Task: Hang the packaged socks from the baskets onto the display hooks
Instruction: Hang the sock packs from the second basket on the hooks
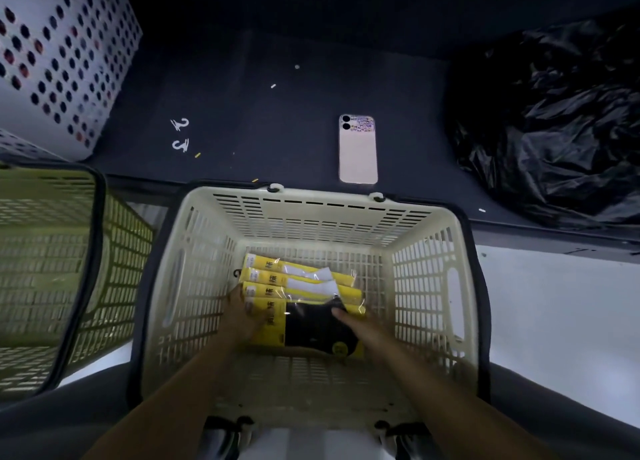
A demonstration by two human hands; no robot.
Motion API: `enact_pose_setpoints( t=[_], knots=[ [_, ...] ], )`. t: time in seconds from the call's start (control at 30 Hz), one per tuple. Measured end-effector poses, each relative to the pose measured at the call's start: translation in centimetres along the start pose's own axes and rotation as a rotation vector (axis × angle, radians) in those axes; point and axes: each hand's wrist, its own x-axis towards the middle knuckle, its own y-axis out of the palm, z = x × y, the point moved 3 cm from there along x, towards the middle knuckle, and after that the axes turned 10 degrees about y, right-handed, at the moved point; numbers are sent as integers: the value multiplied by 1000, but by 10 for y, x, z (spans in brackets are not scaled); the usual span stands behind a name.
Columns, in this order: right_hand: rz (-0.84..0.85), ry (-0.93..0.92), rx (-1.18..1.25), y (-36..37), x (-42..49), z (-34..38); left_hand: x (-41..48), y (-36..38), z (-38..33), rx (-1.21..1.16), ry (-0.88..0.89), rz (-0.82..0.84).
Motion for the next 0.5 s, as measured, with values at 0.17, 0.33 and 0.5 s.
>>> enact_pose_setpoints(
  t=[0.17,0.33,0.5],
  knots=[
    [0,-97,-30,-3,-8,20,-2,-1,-4,-119,-93,7],
    [-31,-182,3,-12,-51,48,-23,-7,-34,-309,-203,-125],
    [-100,-375,146,-27,-132,75,-63,-28,-115,-617,-260,-536]
  ],
)
